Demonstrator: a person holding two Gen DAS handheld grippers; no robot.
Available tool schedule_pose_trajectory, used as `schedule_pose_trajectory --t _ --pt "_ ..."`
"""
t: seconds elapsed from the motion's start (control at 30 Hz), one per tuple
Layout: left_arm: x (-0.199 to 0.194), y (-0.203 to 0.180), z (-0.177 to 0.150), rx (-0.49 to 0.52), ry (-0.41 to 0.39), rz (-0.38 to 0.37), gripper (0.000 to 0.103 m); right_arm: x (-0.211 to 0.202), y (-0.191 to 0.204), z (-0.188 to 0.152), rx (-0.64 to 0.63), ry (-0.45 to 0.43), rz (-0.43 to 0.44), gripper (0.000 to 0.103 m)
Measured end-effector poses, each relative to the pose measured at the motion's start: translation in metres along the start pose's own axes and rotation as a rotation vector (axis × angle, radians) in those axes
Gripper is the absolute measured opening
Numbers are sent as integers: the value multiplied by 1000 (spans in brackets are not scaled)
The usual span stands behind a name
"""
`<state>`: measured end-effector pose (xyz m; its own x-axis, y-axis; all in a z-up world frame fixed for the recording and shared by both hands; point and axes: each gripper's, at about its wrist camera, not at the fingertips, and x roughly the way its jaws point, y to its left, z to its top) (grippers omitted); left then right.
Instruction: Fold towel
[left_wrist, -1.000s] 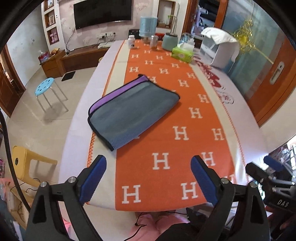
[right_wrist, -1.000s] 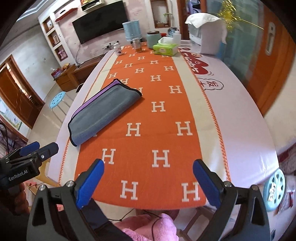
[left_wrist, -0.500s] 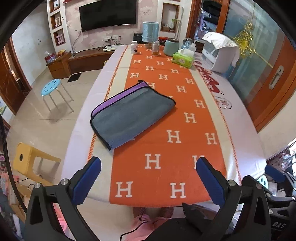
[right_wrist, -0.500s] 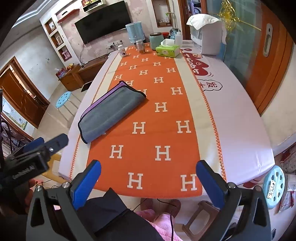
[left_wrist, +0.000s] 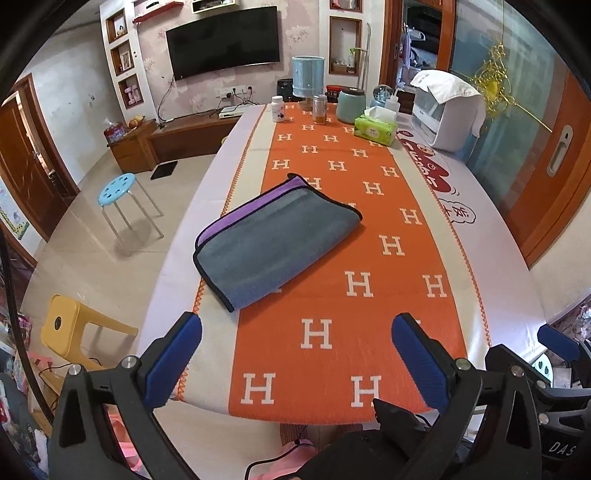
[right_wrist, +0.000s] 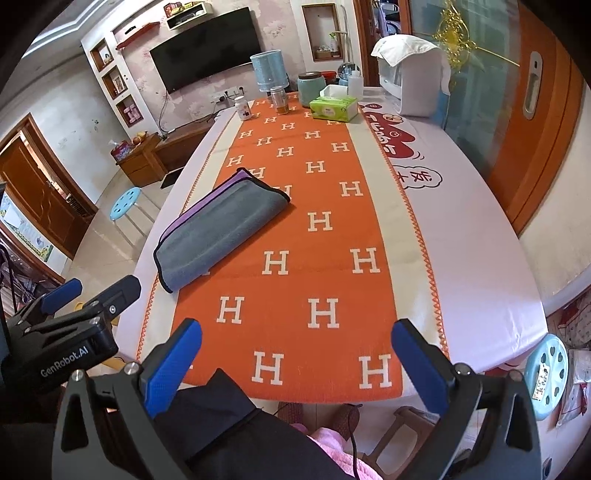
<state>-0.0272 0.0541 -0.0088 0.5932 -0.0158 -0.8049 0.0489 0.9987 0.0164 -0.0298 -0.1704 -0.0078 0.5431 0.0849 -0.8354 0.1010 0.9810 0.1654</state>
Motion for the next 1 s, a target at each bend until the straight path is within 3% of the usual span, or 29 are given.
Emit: schedule_pose_trajectory --t 1.0 --pt "5 -22 1 27 12 1 102 13 -17 3 13 48 1 103"
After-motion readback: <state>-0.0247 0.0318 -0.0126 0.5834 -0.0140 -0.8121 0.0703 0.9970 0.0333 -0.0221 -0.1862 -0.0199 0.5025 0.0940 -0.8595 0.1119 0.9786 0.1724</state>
